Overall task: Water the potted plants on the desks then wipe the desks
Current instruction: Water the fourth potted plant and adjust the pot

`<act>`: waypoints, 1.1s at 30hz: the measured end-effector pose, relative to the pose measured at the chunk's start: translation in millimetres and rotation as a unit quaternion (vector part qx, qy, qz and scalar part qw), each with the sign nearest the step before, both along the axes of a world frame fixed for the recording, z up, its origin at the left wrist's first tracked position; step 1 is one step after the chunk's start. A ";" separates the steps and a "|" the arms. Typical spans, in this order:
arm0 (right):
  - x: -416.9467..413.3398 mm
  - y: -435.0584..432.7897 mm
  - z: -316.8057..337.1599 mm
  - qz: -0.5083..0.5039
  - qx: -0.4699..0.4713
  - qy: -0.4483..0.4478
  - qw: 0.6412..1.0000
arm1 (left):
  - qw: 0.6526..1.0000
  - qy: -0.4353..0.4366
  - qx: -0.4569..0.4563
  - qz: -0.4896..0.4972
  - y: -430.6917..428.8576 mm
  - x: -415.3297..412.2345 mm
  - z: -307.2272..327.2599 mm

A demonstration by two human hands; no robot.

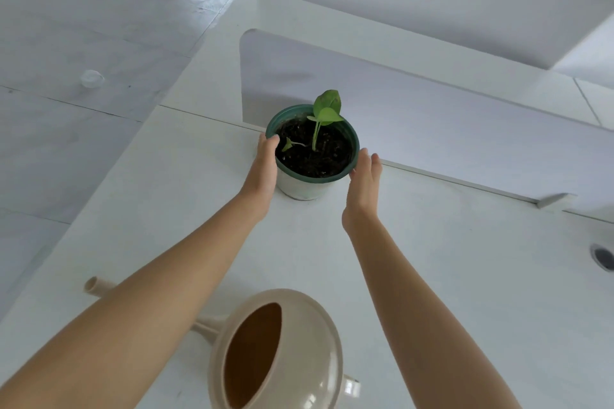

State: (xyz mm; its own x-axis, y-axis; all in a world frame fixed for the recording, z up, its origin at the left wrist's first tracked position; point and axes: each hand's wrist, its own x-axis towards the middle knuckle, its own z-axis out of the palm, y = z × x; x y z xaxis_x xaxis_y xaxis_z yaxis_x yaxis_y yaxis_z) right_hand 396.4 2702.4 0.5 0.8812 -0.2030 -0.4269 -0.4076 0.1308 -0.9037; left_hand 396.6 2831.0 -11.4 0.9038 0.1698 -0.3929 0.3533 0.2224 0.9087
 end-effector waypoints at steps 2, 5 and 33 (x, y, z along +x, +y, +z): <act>8.0 -0.2 7.6 0.014 -0.004 0.030 0.999 | 1.000 -0.003 0.008 0.002 -5.8 -6.0 1.9; 13.8 -5.5 20.9 0.060 -0.016 0.078 0.995 | 1.000 0.007 0.009 -0.001 -8.0 -12.4 15.7; -240.2 -27.7 -3.5 0.180 -0.186 0.032 0.965 | 0.984 0.027 0.026 0.171 67.3 -228.5 -21.4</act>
